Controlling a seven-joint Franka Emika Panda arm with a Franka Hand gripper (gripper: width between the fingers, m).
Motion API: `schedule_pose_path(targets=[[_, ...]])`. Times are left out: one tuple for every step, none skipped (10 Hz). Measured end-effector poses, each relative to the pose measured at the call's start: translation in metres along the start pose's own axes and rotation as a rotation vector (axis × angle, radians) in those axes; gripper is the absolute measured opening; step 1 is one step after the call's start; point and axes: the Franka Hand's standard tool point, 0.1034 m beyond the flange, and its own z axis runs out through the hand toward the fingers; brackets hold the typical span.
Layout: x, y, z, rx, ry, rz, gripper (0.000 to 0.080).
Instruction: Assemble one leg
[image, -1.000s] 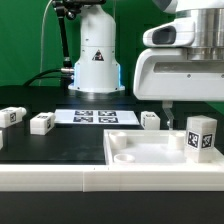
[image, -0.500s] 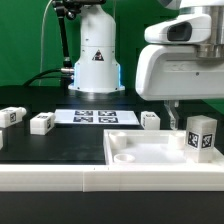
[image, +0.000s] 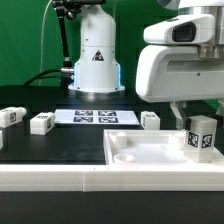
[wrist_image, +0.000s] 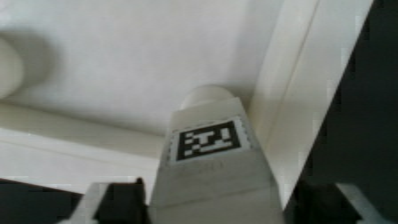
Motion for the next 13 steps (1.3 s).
schedule_pose_path(targets=[[0.0,0.0,0.0,0.0,0.0,0.014,0.0287],[0.0,0.0,0.0,0.0,0.0,0.014,0.0291],[0.0001,-0.0004,0.0,0.011,0.001,0.155,0.0291],[0.0002,0.0007,-0.0002,0.023,0.001,0.305,0.0291],[0.0003,0.0016,-0.0003,0.033,-0.001,0.424,0.0291],[0.0005,0.0025,0.0001,0.047,0.003,0.554,0.0291],[0.0007,0.0023,0.0003,0.052,0.004,0.694,0.0291],[0.0007,0.002,0.0004,0.05,0.002,0.828,0.0291],[0.0007,0.0019,0.0004,0.048,0.0,0.944,0.0291],[0.0009,0.002,0.0002,0.047,-0.004,1.057,0.0291],[0.0009,0.0021,0.0002,0.047,-0.007,1.143,0.0292],[0.001,0.0023,0.0001,0.047,-0.008,1.195,0.0292],[0.0009,0.0023,0.0001,0.048,-0.009,1.226,0.0292]])
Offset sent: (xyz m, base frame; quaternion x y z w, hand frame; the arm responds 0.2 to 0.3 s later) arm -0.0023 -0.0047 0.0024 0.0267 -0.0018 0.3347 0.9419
